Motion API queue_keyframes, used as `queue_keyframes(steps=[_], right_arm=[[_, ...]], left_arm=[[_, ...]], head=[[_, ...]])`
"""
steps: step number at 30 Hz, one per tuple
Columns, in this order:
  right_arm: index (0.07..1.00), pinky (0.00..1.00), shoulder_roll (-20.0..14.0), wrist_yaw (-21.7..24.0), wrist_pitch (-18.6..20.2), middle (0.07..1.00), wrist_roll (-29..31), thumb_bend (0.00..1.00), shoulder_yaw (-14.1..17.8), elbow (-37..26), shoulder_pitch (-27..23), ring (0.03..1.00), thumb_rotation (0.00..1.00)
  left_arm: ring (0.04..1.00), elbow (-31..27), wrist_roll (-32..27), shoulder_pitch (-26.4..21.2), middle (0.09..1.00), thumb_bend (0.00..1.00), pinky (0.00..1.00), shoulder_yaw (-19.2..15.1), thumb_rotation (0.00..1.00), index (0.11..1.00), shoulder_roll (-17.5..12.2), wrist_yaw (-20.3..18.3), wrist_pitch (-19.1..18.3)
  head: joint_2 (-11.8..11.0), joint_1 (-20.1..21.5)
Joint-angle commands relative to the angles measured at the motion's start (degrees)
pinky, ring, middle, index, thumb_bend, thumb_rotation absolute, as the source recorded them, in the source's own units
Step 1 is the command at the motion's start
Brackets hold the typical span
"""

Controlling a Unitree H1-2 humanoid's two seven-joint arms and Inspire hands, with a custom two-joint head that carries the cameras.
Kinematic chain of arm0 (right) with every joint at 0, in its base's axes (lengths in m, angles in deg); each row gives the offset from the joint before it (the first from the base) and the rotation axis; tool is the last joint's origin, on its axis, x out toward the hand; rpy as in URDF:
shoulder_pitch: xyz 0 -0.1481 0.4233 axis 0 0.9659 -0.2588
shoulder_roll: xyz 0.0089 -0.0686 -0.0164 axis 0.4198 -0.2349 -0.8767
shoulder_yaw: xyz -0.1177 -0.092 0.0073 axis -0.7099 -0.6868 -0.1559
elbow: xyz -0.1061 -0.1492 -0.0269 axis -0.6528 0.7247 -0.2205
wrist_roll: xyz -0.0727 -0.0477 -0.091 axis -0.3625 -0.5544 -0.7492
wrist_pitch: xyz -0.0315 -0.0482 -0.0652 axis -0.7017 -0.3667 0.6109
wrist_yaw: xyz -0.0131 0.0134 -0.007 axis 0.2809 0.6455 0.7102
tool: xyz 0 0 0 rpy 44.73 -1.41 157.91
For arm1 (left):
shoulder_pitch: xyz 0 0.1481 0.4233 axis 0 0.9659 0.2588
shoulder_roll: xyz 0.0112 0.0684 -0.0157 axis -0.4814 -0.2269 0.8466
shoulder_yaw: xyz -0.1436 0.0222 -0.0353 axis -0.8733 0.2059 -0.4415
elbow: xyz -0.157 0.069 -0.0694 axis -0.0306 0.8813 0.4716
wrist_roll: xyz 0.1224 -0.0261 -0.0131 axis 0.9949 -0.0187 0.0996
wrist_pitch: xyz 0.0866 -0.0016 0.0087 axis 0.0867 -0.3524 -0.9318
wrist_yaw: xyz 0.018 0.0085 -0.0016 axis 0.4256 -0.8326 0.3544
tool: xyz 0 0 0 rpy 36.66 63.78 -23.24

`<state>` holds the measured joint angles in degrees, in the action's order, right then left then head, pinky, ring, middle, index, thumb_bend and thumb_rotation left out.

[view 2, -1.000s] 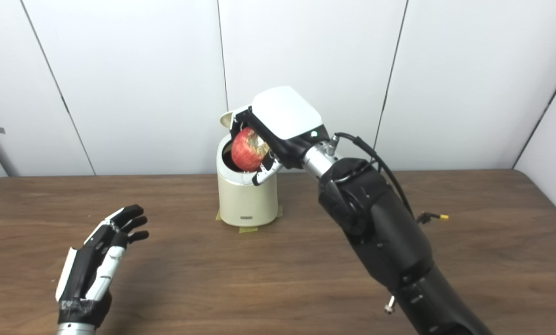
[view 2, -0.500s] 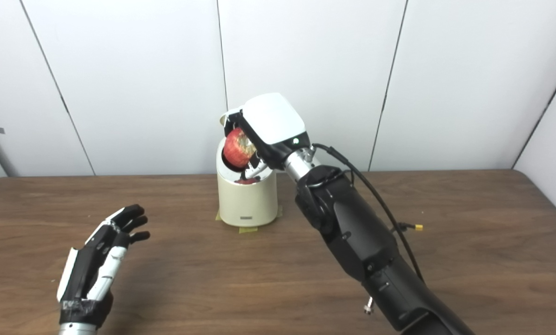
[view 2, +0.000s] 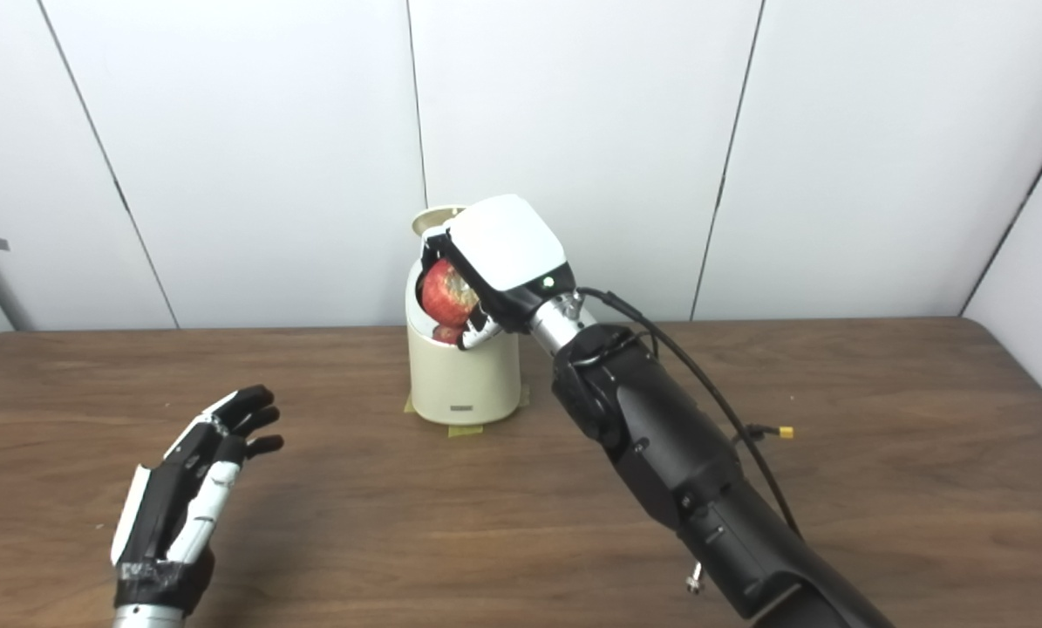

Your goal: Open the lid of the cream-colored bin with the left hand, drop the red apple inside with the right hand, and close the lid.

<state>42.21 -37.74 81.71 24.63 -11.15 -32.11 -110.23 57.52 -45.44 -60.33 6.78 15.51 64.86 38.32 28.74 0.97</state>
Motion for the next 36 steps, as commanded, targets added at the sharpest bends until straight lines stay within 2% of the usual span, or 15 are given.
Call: queue_keyframes(steps=[1,10,18,36], right_arm=[[0.482,0.27,-0.65,-1.29,0.35,0.532,-0.46,0.51,0.27,-0.31,-3.19,0.381,0.0],[0.489,0.25,-0.24,-0.9,2.59,0.501,-0.9,0.52,0.67,-0.52,-2.84,0.365,0.0],[0.484,0.28,0.03,1.35,5.02,0.536,-0.87,0.51,1.1,-2.41,-2.38,0.397,0.0],[0.464,0.34,-0.44,3.62,6.51,0.573,-1.79,0.51,0.54,-4.33,-1.93,0.446,0.0]], left_arm=[[0.821,-2.69,0.28,-1.72,0.834,0.58,0.74,0.06,0.63,0.793,-0.01,0.77,0.53],[0.821,-3.01,-0.08,-1.6,0.836,0.56,0.74,0.27,0.63,0.792,-0.19,0.78,0.15],[0.822,-3.15,0.18,-1.54,0.832,0.56,0.73,0.5,0.62,0.787,-0.46,1.01,0.13],[0.827,-2.95,-0.12,-1.56,0.837,0.57,0.73,0.73,0.63,0.788,-0.77,0.87,-0.28]], head=[[0.07,0.01],[0.13,0.2],[0.37,0.38],[0.36,0.45]])
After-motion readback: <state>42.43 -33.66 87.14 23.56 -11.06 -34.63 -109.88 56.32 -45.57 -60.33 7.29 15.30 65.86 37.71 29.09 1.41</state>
